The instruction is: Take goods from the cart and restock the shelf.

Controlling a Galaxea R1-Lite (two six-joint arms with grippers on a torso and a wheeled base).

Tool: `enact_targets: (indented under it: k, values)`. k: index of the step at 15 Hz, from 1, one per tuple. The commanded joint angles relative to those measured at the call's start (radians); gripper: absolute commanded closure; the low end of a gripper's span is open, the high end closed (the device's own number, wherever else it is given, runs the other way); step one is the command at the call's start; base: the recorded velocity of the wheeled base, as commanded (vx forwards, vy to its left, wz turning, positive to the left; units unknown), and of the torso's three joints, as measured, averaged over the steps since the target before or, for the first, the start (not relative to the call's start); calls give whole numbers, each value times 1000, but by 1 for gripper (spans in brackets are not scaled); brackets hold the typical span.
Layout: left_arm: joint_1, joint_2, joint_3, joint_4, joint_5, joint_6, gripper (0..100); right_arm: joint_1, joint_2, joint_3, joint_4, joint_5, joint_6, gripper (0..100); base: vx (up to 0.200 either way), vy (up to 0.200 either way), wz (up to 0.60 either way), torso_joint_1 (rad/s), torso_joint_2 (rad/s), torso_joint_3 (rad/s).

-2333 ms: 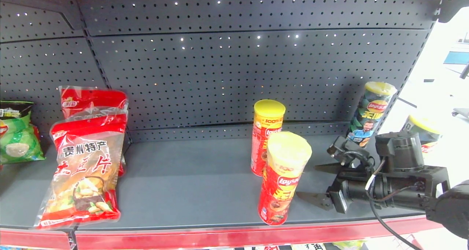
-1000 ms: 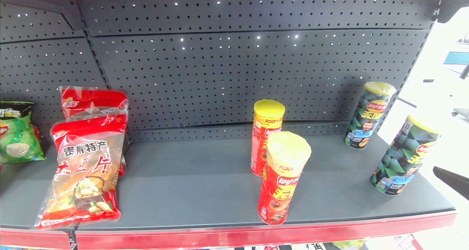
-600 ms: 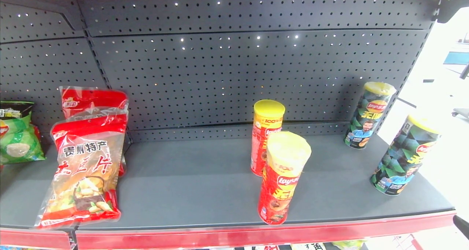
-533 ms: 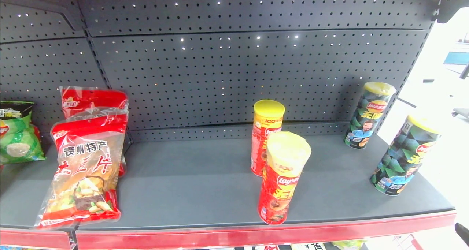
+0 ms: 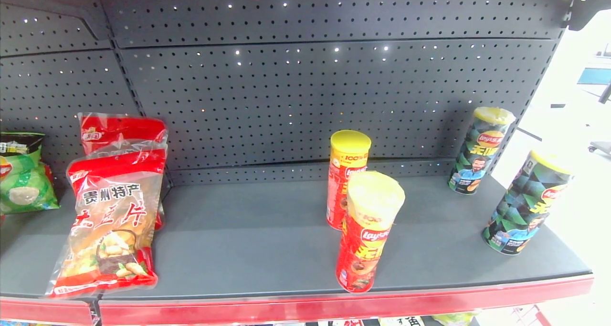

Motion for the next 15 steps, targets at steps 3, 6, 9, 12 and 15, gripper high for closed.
enact_targets:
  k: [3,6,9,12,15]
  values:
    - [0,1,0,0,1,0,0,7,-100,2,-8,3,19,0,0,0,0,0,0,0]
    - [0,1,0,0,-1,0,0,17,-126,2,-8,-2,25,0,0,0,0,0,0,0]
    - [0,1,0,0,1,0,0,18,-126,2,-13,12,68,0,0,0,0,0,0,0]
    - [0,1,0,0,-1,0,0,17,-126,2,-13,7,63,0,0,0,0,0,0,0]
    - [0,1,0,0,1,0,0,17,-126,2,-10,7,25,0,0,0,0,0,0,0]
